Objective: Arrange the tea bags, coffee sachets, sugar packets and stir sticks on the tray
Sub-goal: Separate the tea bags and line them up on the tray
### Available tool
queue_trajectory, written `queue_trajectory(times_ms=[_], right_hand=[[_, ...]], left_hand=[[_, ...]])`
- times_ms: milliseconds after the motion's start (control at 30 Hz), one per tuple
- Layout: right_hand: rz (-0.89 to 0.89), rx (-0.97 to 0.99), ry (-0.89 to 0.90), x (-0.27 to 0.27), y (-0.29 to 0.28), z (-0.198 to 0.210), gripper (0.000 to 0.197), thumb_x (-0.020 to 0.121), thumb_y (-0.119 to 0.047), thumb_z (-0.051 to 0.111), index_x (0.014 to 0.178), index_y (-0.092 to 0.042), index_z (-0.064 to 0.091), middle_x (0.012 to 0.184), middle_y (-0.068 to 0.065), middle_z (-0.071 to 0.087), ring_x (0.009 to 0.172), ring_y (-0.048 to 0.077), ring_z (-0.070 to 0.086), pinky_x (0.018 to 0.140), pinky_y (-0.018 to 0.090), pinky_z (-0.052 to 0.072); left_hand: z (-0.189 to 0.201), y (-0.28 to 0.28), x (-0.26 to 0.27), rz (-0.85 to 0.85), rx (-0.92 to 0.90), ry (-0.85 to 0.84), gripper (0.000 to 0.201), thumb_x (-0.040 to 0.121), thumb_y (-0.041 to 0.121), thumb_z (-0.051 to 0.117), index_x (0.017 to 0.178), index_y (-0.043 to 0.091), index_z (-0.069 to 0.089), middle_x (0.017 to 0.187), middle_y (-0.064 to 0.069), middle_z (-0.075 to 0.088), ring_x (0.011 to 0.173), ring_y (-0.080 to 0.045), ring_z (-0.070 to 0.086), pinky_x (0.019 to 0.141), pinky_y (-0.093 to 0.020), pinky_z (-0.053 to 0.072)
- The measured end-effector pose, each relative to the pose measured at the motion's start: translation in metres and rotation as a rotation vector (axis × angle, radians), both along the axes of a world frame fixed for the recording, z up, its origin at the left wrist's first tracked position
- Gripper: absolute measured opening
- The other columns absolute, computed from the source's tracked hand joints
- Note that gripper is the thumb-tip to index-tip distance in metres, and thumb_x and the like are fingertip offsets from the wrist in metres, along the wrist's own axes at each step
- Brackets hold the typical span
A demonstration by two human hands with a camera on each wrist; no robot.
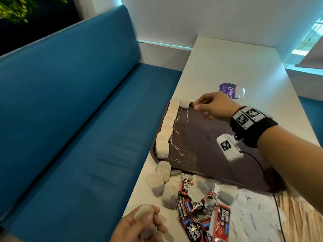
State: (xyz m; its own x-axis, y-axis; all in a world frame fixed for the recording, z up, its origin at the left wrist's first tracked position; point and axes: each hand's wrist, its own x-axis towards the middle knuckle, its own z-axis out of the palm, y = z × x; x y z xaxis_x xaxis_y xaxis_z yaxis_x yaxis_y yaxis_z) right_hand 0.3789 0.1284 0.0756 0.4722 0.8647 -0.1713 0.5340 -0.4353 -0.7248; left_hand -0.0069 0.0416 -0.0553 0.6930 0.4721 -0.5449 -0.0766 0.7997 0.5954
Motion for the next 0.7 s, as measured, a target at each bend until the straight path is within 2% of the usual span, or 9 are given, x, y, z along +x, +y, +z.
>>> queue_trajectory(times_ms=[67, 133, 200, 267, 367, 433, 500, 600, 700], right_hand=[[0.067, -0.034, 0.010, -0.020, -0.034, 0.015, 0.005, 0.091, -0.026, 0.075, 0.095, -0.023, 0.076, 0.093, 0.002, 0.076, 0.069, 0.012, 0.066, 0.060, 0.022, 0.052], [0.135, -0.084, 0.014, -0.039, -0.067, 0.020, 0.007, 0.092, -0.030, 0.073, 0.096, -0.025, 0.076, 0.091, -0.002, 0.075, 0.070, 0.010, 0.067, 0.059, 0.022, 0.053], [0.203, -0.151, -0.015, -0.055, -0.095, 0.015, 0.007, 0.092, -0.031, 0.073, 0.097, -0.025, 0.075, 0.090, -0.006, 0.075, 0.070, 0.008, 0.069, 0.064, 0.021, 0.056], [0.255, -0.253, -0.132, -0.069, -0.117, -0.002, 0.010, 0.092, -0.036, 0.072, 0.097, -0.028, 0.076, 0.090, -0.011, 0.074, 0.074, 0.004, 0.068, 0.074, 0.023, 0.054], [0.279, -0.384, -0.278, -0.088, -0.142, -0.032, 0.024, 0.090, -0.044, 0.072, 0.108, -0.028, 0.071, 0.096, -0.016, 0.065, 0.088, 0.005, 0.063, 0.078, 0.021, 0.046], [0.261, -0.369, -0.289, -0.099, -0.153, -0.044, 0.038, 0.085, -0.048, 0.076, 0.117, -0.030, 0.065, 0.101, -0.014, 0.057, 0.093, 0.009, 0.060, 0.081, 0.024, 0.048], [0.275, -0.305, -0.277, -0.112, -0.158, -0.048, 0.043, 0.077, -0.050, 0.082, 0.114, -0.035, 0.064, 0.103, -0.013, 0.049, 0.093, 0.010, 0.058, 0.082, 0.027, 0.050], [0.315, -0.304, -0.303, -0.131, -0.162, -0.052, 0.042, 0.071, -0.052, 0.086, 0.103, -0.036, 0.064, 0.102, -0.012, 0.046, 0.094, 0.010, 0.056, 0.082, 0.031, 0.053], [0.287, -0.304, -0.346, -0.141, -0.168, -0.062, 0.036, 0.076, -0.051, 0.083, 0.103, -0.035, 0.065, 0.101, -0.013, 0.047, 0.098, 0.011, 0.051, 0.088, 0.033, 0.053]], left_hand=[[-0.002, -0.004, 0.000, 0.029, 0.088, 0.015, 0.060, 0.057, 0.016, 0.089, 0.103, -0.015, 0.066, 0.089, -0.033, 0.061, 0.075, -0.050, 0.063, 0.057, -0.042, 0.054], [-0.006, -0.008, 0.001, 0.035, 0.166, 0.034, 0.076, 0.045, 0.022, 0.100, 0.105, -0.012, 0.067, 0.091, -0.032, 0.063, 0.078, -0.050, 0.064, 0.059, -0.041, 0.056], [-0.009, -0.011, 0.000, 0.054, 0.203, 0.006, 0.096, 0.034, 0.029, 0.105, 0.111, -0.012, 0.064, 0.092, -0.028, 0.066, 0.079, -0.049, 0.066, 0.061, -0.039, 0.057], [-0.008, -0.013, 0.001, 0.079, 0.243, -0.012, 0.101, 0.036, 0.032, 0.105, 0.116, -0.012, 0.061, 0.095, -0.027, 0.067, 0.081, -0.046, 0.067, 0.062, -0.037, 0.058], [-0.006, -0.015, 0.000, 0.103, 0.267, -0.032, 0.078, 0.062, 0.023, 0.096, 0.120, -0.011, 0.058, 0.096, -0.026, 0.068, 0.083, -0.042, 0.068, 0.067, -0.035, 0.060], [-0.005, -0.016, 0.000, 0.101, 0.256, -0.057, 0.050, 0.081, 0.007, 0.072, 0.124, -0.012, 0.054, 0.095, -0.024, 0.067, 0.083, -0.040, 0.068, 0.069, -0.035, 0.060], [-0.002, -0.015, 0.001, 0.099, 0.269, -0.050, 0.040, 0.088, 0.001, 0.058, 0.125, -0.011, 0.053, 0.095, -0.023, 0.066, 0.084, -0.040, 0.068, 0.071, -0.036, 0.060], [0.002, -0.016, 0.003, 0.125, 0.283, -0.034, 0.037, 0.090, 0.003, 0.056, 0.125, -0.009, 0.053, 0.097, -0.024, 0.064, 0.087, -0.041, 0.067, 0.074, -0.037, 0.060], [0.001, -0.016, 0.003, 0.144, 0.285, -0.043, 0.038, 0.091, 0.005, 0.056, 0.125, -0.009, 0.052, 0.099, -0.025, 0.063, 0.090, -0.043, 0.067, 0.077, -0.038, 0.060]])
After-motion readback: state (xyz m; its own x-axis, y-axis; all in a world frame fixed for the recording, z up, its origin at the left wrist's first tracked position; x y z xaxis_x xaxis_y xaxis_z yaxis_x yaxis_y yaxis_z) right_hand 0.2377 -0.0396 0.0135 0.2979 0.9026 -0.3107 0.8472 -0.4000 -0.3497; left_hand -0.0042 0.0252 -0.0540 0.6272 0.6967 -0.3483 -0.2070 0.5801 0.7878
